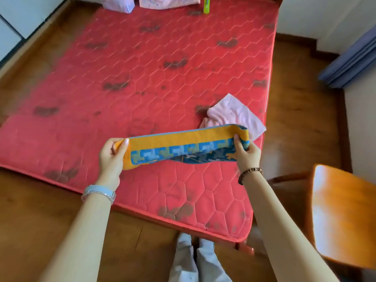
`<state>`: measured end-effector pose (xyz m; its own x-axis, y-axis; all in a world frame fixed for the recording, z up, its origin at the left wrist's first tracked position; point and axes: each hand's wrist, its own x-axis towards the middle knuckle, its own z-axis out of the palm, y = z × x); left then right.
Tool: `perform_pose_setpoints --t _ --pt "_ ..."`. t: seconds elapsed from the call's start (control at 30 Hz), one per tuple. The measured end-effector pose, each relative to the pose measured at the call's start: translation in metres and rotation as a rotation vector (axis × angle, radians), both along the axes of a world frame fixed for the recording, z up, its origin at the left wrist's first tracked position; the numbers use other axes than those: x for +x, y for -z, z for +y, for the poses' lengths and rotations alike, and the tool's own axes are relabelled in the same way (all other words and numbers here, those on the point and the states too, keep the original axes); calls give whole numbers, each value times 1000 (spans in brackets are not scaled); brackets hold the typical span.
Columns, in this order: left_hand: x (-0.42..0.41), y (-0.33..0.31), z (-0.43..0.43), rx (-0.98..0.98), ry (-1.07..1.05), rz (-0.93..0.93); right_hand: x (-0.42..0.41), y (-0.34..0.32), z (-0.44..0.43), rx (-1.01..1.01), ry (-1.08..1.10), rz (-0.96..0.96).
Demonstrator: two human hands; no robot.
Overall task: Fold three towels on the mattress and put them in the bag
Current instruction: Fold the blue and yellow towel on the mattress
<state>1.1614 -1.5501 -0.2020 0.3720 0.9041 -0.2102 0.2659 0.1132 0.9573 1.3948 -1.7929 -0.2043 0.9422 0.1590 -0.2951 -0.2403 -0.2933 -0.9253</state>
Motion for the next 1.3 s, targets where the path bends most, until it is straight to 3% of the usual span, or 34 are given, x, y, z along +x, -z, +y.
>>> perform_pose_setpoints --t 0.2,0.37,1.07,1.3 --pt "-66 118 -73 -212 -81 206 -59 107 -56 -193 -36 136" --pt "-95 180 -110 -263 -95 332 -82 159 -91 -326 -66 232" --pt "-23 309 -28 -108 -147 381 -5 282 2 -503 -258 162" --pt "-45 332 -38 -306 -161 507 -6 300 -13 -608 -332 265"
